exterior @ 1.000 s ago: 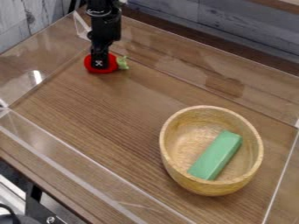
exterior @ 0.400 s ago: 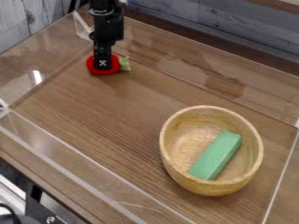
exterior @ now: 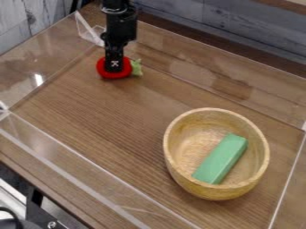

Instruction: Move the red object to the right side of the table

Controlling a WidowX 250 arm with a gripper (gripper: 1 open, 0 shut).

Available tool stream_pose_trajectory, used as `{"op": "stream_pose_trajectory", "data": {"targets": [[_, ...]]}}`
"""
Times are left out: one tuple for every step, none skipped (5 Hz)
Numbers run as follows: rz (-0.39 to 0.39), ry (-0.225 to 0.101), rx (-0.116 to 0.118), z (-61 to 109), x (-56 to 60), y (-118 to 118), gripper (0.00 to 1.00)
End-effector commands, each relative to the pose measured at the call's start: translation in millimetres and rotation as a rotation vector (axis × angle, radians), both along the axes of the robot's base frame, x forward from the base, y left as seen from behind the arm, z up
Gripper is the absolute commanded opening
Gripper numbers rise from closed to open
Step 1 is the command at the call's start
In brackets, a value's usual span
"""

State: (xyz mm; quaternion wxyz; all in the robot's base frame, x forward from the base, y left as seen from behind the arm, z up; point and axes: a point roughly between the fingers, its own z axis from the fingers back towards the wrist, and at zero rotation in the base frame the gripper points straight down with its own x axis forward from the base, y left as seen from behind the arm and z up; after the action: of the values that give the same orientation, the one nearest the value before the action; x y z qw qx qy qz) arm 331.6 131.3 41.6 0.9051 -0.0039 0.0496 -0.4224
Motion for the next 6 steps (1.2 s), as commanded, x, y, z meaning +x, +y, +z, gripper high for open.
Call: {"op": "stream_pose_trajectory", "data": {"targets": [[-0.002, -0.099, 0.037, 35.6, 13.5, 1.2, 0.0], [0.0, -0.104, 0.038, 37.3, 16.0, -0.5, 0.0], [0.001, -0.108, 0.038, 37.8, 18.4, -2.0, 0.0], [0.002, -0.114, 0.039, 39.1, 20.7, -4.0, 0.0], [0.002, -0.124, 0.041, 43.3, 23.1, -6.7, 0.0], [0.001, -0.131, 0.042, 44.7, 25.5, -8.8, 0.0]]}}
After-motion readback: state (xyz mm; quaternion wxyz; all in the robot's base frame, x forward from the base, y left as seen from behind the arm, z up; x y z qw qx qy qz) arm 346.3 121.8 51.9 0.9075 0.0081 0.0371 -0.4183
